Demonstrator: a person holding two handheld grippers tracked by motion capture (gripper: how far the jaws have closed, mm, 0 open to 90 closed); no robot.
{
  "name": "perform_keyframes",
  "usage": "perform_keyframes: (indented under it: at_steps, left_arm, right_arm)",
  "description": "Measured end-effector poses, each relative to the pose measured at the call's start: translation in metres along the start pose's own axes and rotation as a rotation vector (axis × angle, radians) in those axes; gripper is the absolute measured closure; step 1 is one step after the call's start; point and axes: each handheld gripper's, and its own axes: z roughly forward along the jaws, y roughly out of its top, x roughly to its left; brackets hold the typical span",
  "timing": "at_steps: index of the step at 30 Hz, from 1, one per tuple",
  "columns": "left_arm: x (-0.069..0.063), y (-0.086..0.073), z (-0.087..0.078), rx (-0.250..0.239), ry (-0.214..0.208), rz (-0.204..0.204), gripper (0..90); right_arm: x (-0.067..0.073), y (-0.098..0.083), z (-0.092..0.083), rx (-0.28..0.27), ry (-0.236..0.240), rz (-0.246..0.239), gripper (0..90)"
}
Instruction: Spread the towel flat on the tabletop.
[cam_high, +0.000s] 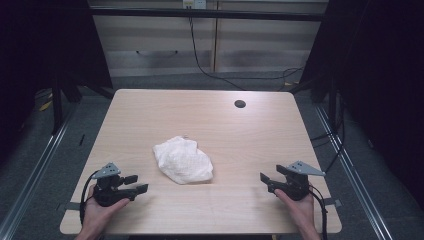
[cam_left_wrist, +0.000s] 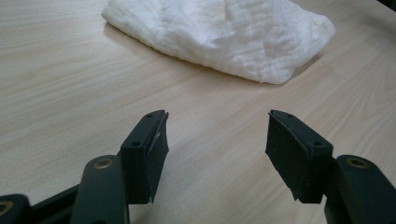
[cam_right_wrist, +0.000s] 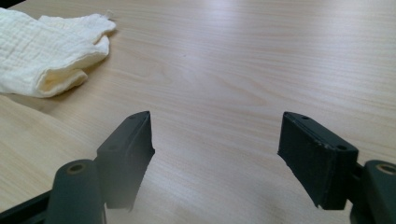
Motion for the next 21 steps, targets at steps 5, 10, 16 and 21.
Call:
perform_keyframes:
  at_steps: [5, 10, 16, 21]
  left_arm:
    - [0.000, 0.001, 0.003, 0.003, -0.010, -0.005, 36.4]
    - [-0.001, 0.002, 0.005, 0.003, 0.001, -0.004, 34.2]
    - [-0.003, 0.002, 0.003, 0.013, 0.000, 0.015, 34.8]
    - [-0.002, 0.002, 0.001, -0.002, 0.000, 0.006, 34.4]
  right_arm:
    - [0.001, -0.001, 0.002, 0.029, 0.028, 0.009, 26.5]
    - [0.005, 0.002, 0.002, 0.064, 0.120, 0.013, 32.3]
    - [0.024, 0.016, 0.012, 0.101, 0.193, -0.040, 36.0]
    - [0.048, 0.037, 0.034, 0.125, 0.307, -0.097, 41.5]
